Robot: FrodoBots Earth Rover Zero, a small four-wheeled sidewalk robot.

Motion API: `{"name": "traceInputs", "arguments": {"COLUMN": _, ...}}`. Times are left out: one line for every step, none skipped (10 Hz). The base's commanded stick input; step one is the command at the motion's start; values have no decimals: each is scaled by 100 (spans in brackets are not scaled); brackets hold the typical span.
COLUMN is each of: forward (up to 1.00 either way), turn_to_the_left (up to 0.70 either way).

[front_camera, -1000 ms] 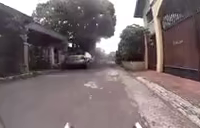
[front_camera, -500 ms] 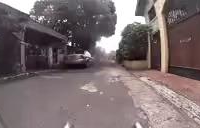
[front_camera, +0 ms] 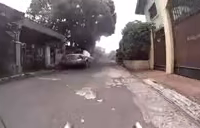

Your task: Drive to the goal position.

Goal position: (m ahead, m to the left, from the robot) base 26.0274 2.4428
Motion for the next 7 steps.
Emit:
{"name": "traceInputs", "arguments": {"forward": 70, "turn_to_the_left": 0}}
{"name": "traceInputs", "arguments": {"forward": 70, "turn_to_the_left": 0}}
{"name": "traceInputs", "arguments": {"forward": 70, "turn_to_the_left": 0}}
{"name": "traceInputs", "arguments": {"forward": 70, "turn_to_the_left": 0}}
{"name": "traceInputs", "arguments": {"forward": 70, "turn_to_the_left": 0}}
{"name": "traceInputs", "arguments": {"forward": 70, "turn_to_the_left": 0}}
{"name": "traceInputs", "arguments": {"forward": 70, "turn_to_the_left": 0}}
